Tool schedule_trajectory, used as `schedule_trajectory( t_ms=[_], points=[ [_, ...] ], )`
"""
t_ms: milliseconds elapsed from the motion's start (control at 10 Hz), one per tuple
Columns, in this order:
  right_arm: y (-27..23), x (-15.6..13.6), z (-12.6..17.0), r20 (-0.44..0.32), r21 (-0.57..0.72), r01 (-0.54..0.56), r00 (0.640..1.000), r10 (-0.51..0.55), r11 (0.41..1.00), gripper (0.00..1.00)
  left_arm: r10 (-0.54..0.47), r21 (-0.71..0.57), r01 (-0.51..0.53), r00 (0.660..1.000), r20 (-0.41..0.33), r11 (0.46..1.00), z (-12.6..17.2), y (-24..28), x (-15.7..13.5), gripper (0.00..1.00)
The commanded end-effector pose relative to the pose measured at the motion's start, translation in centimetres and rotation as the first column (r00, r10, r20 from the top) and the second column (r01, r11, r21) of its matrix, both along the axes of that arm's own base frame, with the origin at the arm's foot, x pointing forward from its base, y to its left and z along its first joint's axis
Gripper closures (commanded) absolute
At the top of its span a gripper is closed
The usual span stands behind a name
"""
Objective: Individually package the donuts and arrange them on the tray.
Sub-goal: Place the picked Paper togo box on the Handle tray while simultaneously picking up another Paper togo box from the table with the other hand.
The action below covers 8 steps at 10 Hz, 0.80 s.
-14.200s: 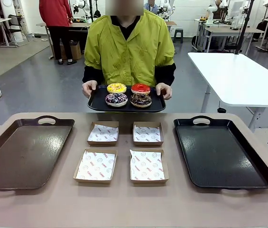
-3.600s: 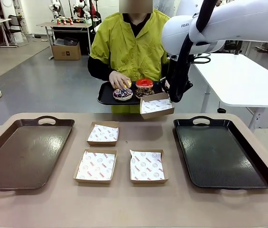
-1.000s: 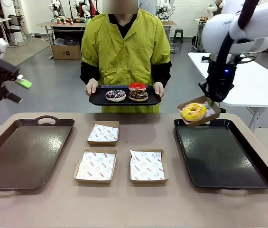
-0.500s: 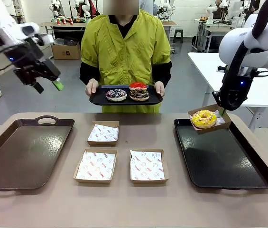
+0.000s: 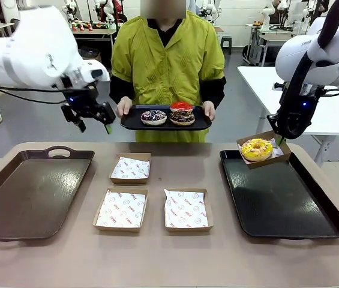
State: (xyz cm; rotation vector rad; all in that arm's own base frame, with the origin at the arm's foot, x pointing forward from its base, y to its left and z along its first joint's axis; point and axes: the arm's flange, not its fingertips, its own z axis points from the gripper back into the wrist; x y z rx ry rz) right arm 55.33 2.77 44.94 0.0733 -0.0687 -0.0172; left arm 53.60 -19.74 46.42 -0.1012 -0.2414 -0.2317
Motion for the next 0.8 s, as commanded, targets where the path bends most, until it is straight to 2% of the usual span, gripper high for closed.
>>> schedule_trajectory(
  t_ms=[0, 200, 400, 500, 700],
  points=[
    [0.0, 0.1, 0.3, -0.007, -0.016, -0.002, 1.0, 0.002, 1.0, 0.99, 0.06, 0.039, -0.061, 0.998, 0.025, 0.997, -2.3, -2.1, 1.6, 0.0],
    [0.0, 0.1, 0.3, -0.007, -0.016, -0.002, 1.0, 0.002, 1.0, 0.99, 0.091, 0.051, -0.092, 0.996, 0.015, 0.994, -6.0, -3.5, 2.4, 0.0],
    [0.0, 0.1, 0.3, -0.007, -0.016, -0.002, 1.0, 0.002, 1.0, 0.99, 0.119, 0.005, -0.118, 0.992, -0.032, 0.993, -8.3, -3.4, 2.8, 0.0],
    [0.0, 0.1, 0.3, -0.007, -0.016, -0.002, 1.0, 0.002, 1.0, 0.99, 0.067, 0.03, -0.067, 0.998, -0.01, 0.997, -7.1, -3.1, 1.8, 0.0],
    [0.0, 0.1, 0.3, -0.007, -0.016, -0.002, 1.0, 0.002, 1.0, 0.99, 0.067, 0.03, -0.067, 0.998, -0.01, 0.997, -7.1, -3.1, 1.8, 0.0]
  ],
)
